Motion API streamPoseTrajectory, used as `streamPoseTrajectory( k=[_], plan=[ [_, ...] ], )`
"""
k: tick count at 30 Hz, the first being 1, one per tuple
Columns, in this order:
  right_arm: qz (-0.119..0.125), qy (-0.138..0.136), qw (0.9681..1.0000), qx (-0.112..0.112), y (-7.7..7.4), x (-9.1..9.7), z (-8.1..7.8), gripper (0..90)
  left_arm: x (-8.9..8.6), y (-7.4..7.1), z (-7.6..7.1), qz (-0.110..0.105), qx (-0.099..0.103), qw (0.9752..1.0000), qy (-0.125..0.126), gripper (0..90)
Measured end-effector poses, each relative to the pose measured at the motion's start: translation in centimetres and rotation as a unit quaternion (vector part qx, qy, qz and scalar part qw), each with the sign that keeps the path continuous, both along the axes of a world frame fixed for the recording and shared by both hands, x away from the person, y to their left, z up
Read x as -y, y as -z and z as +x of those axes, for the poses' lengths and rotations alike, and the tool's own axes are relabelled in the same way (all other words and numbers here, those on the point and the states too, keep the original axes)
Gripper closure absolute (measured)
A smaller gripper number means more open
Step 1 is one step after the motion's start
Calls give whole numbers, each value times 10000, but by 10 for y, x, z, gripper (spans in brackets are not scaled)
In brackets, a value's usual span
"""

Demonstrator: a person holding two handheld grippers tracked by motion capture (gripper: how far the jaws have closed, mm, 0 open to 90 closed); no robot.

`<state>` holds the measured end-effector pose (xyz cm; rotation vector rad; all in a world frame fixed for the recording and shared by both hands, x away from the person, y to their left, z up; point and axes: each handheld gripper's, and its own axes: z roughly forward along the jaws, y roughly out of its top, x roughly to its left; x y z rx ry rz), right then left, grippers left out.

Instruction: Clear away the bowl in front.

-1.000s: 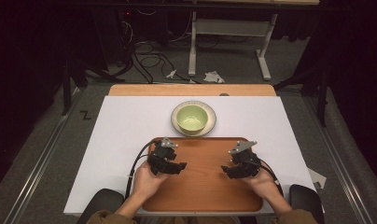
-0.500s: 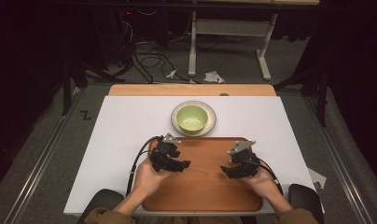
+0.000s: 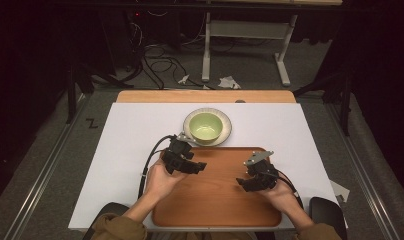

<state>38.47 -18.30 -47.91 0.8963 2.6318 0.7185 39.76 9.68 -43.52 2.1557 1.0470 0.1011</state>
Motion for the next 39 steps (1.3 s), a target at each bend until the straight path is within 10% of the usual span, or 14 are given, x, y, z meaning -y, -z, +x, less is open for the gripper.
streamPoseTrajectory(
  k=[39],
  plan=[
    [-21,-74,9999,139,0,-3,-2,375,6,-19,73,449,153,9973,-554,398]
  ],
)
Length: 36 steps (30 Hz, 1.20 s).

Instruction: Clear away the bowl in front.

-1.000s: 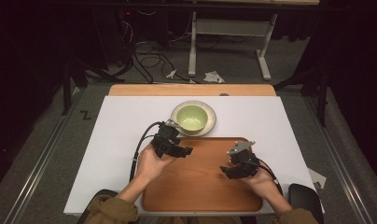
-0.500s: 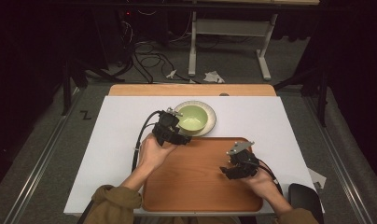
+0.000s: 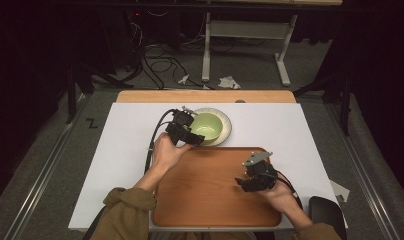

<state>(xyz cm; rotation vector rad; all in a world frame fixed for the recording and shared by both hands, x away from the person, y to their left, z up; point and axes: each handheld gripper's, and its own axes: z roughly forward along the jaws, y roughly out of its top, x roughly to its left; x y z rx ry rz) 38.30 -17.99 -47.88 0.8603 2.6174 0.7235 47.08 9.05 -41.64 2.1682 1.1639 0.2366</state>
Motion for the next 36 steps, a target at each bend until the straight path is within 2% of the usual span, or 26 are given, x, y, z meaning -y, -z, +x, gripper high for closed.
streamPoseTrajectory(
  k=[2,6,9,12,18,19,25,29,31,36],
  plan=[
    [-15,-9,10000,-3,0,-1,0,375,2,-1,3,162,61,9998,115,404],
    [-18,-51,10000,-4,0,-2,0,375,2,-3,8,196,28,9997,105,403],
    [-105,-37,9999,14,1,-2,0,375,0,-2,16,240,12,9997,15,401],
    [-68,-23,10000,17,0,-2,-1,375,-3,1,28,296,-88,9994,-143,394],
    [-97,-38,9999,5,1,-3,-1,375,-2,2,37,309,-62,9992,-243,393],
    [-120,-35,9999,-28,1,-3,-2,375,-1,2,40,418,-62,9988,-252,395],
    [-67,-68,9999,38,0,-3,-2,375,0,7,50,493,-128,9978,-416,398],
    [-23,-76,10000,41,-1,-4,-3,375,-2,14,61,465,-288,9968,-583,401],
    [-34,-103,9999,38,0,-4,-2,375,-4,21,67,468,-470,9955,-680,409],
    [-34,-86,9999,50,-1,-4,-3,375,-3,30,72,565,-644,9937,-719,419]
  ],
)
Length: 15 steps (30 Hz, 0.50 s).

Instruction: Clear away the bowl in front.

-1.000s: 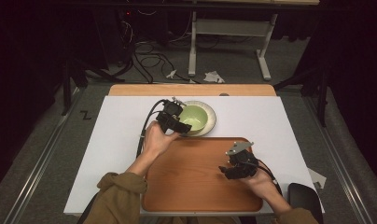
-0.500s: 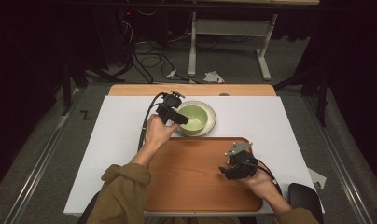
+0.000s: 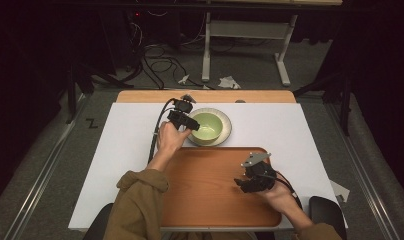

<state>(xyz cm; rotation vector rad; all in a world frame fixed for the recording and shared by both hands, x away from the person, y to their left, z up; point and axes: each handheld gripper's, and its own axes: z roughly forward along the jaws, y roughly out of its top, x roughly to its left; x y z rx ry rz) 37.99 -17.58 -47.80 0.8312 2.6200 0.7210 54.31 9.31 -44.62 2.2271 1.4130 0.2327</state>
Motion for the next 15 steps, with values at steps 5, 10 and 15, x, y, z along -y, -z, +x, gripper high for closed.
streamPoseTrajectory(
  k=[5,10,15],
  plan=[
    [-41,-79,10000,-11,0,-2,-1,375,4,8,4,53,-138,9999,51,454],
    [-38,-92,9999,13,0,-3,-1,375,3,16,8,124,-251,9996,-87,492],
    [-20,-98,9999,20,0,-4,-1,375,4,18,10,94,-318,9993,-164,598]
  ],
)
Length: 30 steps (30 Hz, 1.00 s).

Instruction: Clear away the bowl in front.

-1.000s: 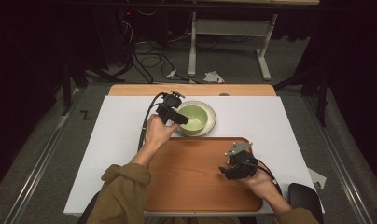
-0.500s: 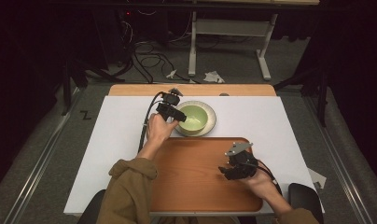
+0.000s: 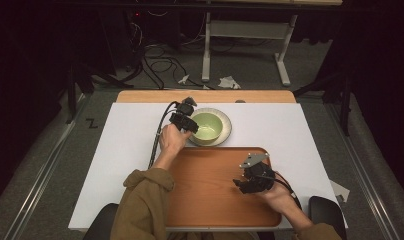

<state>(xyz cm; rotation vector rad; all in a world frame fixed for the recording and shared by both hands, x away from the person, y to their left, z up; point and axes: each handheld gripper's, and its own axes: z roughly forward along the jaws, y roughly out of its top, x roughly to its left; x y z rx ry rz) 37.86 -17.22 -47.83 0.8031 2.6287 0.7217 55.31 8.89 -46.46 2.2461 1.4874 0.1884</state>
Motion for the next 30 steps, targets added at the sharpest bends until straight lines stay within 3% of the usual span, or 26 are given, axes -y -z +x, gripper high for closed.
streamPoseTrajectory(
  k=[6,19,30],
  plan=[
    [-22,5,10000,-12,0,0,0,375,1,8,4,-74,-131,9998,-111,642],
    [-101,-59,9999,-6,2,-3,-1,374,3,7,4,-209,-96,9995,-197,751],
    [-105,-68,9999,-17,2,-2,0,372,1,4,6,-560,-126,9977,-352,818]
  ],
)
